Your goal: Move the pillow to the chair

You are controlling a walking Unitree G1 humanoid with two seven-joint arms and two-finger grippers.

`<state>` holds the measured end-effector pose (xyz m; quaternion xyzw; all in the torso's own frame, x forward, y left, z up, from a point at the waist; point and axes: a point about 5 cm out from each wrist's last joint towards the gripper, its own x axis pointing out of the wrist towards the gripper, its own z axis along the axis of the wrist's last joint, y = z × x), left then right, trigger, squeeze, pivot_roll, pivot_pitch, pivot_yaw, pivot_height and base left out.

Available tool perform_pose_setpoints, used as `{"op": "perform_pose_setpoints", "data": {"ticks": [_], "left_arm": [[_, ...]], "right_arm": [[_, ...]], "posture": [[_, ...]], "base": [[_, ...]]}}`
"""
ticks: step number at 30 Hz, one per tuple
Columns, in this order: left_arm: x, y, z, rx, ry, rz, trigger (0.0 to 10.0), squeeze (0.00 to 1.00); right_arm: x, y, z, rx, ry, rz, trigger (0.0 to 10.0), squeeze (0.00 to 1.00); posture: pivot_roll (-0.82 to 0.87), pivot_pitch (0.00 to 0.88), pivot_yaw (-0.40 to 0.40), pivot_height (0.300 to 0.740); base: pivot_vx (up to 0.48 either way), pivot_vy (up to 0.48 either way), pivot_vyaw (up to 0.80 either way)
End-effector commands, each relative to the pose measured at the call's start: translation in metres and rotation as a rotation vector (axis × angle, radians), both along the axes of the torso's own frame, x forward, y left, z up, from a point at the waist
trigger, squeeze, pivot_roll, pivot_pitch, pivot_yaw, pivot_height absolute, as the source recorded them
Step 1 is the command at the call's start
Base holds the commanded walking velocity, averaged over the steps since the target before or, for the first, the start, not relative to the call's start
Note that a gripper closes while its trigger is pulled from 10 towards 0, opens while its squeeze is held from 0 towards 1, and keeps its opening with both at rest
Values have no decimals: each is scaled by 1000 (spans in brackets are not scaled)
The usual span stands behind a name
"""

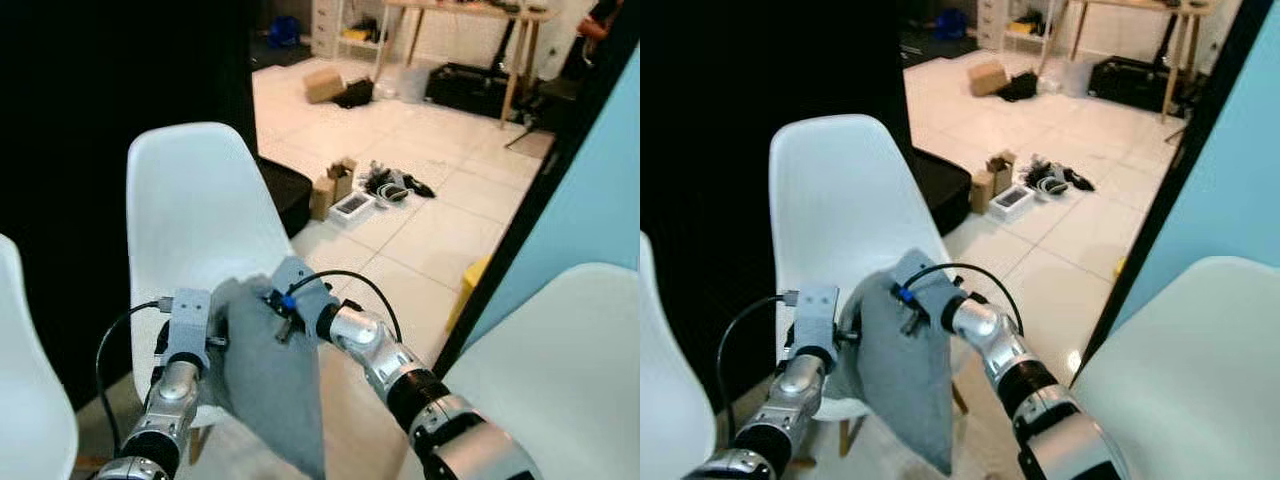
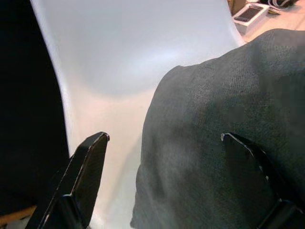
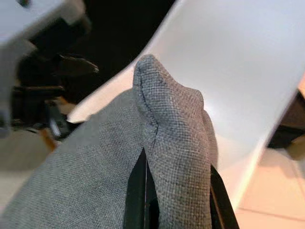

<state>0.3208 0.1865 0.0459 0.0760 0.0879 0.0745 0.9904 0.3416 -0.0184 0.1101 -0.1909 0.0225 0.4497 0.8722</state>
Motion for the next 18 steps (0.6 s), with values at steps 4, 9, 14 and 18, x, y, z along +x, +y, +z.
{"op": "perform_pose_setpoints", "data": {"ticks": [4,9,14,18], "left_arm": [[-5,6,-7,22,34,21,10000,0],[-6,6,-7,29,38,32,10000,0],[-5,6,-6,22,33,42,10000,0],[-4,5,-5,29,28,40,10000,0]], "right_arm": [[-9,12,-6,13,40,65,10000,0],[-11,13,-3,42,32,85,10000,0],[-12,12,-1,59,24,114,10000,0],[-10,9,0,74,37,109,10000,0]], "posture": [[-102,61,-5,625],[-102,61,-5,620],[-103,62,-6,620],[-104,64,-6,620]], "base": [[0,0,0],[0,0,0],[0,0,0],[0,0,594]]}}
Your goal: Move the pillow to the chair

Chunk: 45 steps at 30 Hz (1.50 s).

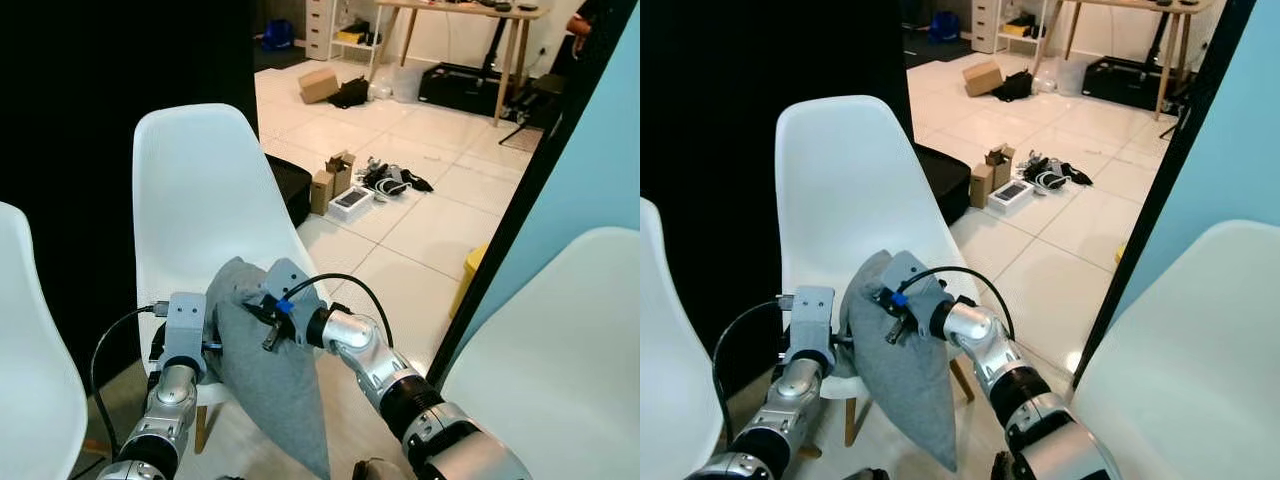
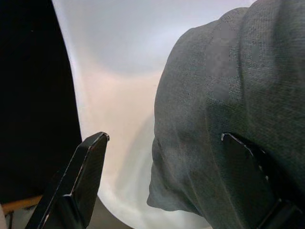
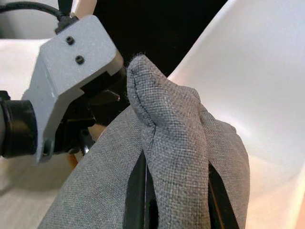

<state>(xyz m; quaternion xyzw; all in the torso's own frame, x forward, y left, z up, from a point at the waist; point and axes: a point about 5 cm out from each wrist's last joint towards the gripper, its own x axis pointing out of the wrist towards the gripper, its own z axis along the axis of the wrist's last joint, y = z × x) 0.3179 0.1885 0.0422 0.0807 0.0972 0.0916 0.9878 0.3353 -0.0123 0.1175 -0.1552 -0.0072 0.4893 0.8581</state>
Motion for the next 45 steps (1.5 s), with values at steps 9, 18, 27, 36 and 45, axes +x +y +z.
{"op": "perform_pose_setpoints", "data": {"ticks": [9,18,27,36,45], "left_arm": [[0,3,1,34,5,4,10000,0],[2,3,4,50,-8,-2,10000,0],[6,2,11,58,-32,-8,10000,0],[6,1,12,72,-32,-14,10000,0],[6,0,11,112,-27,-11,10000,0]], "right_arm": [[-4,3,-7,-6,47,17,10000,0],[-3,4,-9,-16,45,-16,10000,0],[10,-6,-9,-61,45,-196,10000,0],[11,-9,-10,-4,110,-221,10000,0],[11,-14,-28,-134,143,-320,10000,0]], "posture": [[-103,65,-5,620],[-100,69,-3,620],[-98,70,0,615],[-97,71,1,585],[-91,72,-8,555]], "base": [[0,0,788],[0,0,795],[0,0,0],[0,0,0],[0,0,0]]}}
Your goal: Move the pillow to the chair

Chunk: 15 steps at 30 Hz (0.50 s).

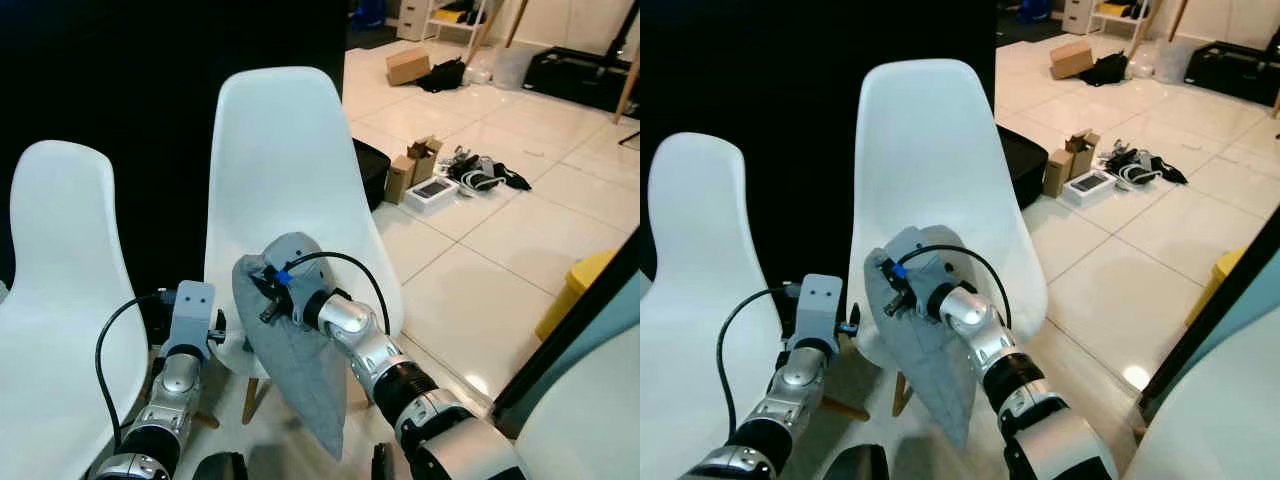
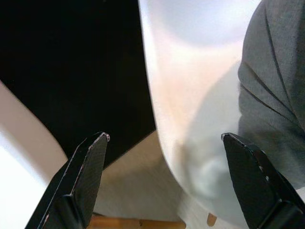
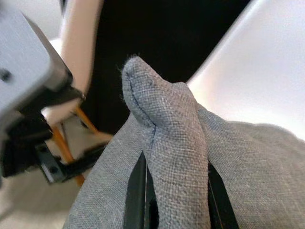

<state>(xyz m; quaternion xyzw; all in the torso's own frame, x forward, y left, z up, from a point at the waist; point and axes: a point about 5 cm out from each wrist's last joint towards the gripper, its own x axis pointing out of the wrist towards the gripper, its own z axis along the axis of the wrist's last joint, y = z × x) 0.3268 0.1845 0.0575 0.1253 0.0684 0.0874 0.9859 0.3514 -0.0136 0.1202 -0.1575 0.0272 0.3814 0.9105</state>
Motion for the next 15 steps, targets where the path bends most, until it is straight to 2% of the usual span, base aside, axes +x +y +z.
{"op": "perform_pose_setpoints", "data": {"ticks": [1,3,5,8,9,13,15], "left_arm": [[-3,4,-4,19,20,11,10000,0],[-4,3,-4,22,17,10,10000,0],[-4,3,-4,23,16,9,10000,0],[-4,2,-3,24,10,7,10000,0],[-4,2,-3,24,10,7,10000,0],[-6,3,-3,26,3,12,10000,0],[-6,3,-3,27,2,13,10000,0]], "right_arm": [[-5,-13,-31,-99,131,-72,10000,0],[-5,-20,-40,-109,205,-153,10000,0],[-6,-22,-43,-106,230,-177,10000,0],[-6,-34,-55,18,404,-343,10000,0],[-6,-34,-55,18,404,-343,10000,0],[-10,-47,-69,235,648,-571,10000,0],[-12,-50,-72,263,680,-601,10000,0]], "posture": [[-91,72,-8,555],[-89,74,-9,545],[-88,74,-11,541],[-83,83,-16,541],[-83,83,-16,541],[-73,97,-19,541],[-72,99,-18,541]], "base": [[0,0,0],[0,0,0],[0,0,0],[0,0,0],[0,0,0],[0,0,0],[0,0,0]]}}
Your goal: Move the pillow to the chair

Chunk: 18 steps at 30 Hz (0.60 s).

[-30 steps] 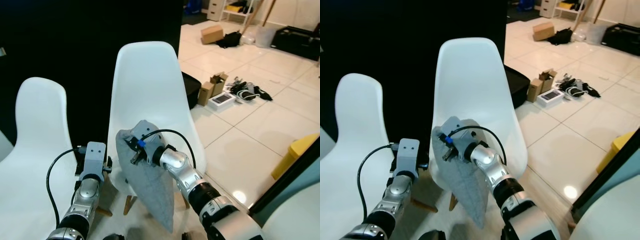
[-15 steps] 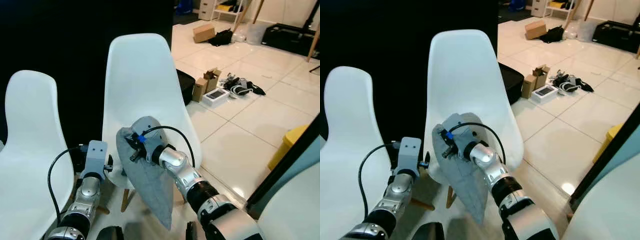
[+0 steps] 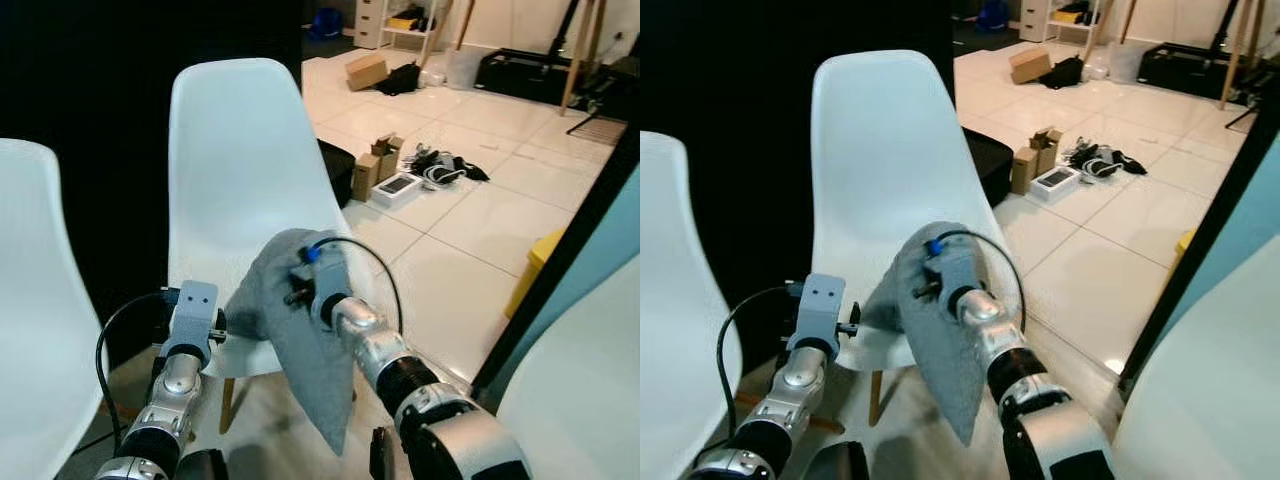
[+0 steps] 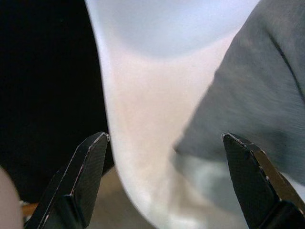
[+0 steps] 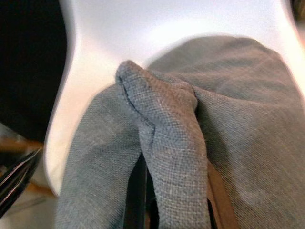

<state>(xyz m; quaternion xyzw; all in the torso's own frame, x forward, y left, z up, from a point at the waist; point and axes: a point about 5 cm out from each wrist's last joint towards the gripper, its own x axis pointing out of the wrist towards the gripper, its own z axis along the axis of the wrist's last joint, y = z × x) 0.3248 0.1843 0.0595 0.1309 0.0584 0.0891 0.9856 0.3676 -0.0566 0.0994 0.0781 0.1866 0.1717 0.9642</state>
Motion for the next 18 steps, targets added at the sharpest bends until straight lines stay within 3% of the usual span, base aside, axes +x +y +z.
{"op": "perform_pose_setpoints", "data": {"ticks": [1,2,4,8,12,18], "left_arm": [[-4,3,-5,13,21,13,10000,0],[-4,3,-5,13,21,13,10000,0],[-6,4,-5,16,19,15,10000,0],[-7,5,-5,20,16,16,10000,0],[-8,6,-3,24,8,17,10000,0],[-9,7,-3,27,7,17,10000,0]], "right_arm": [[-28,-7,-51,1,286,-58,10000,0],[-28,-7,-51,1,286,-58,10000,0],[-31,-6,-55,155,362,-131,10000,0],[-37,0,-60,267,418,-166,10000,0],[-44,9,-66,238,410,-152,10000,0],[-41,19,-59,231,359,-132,10000,0]], "posture": [[-72,99,-18,541],[-72,99,-18,541],[-68,106,-17,541],[-62,111,-19,541],[-50,119,-17,541],[-46,121,-14,541]], "base": [[0,0,0],[0,0,0],[0,0,0],[0,0,0],[0,0,0],[0,0,0]]}}
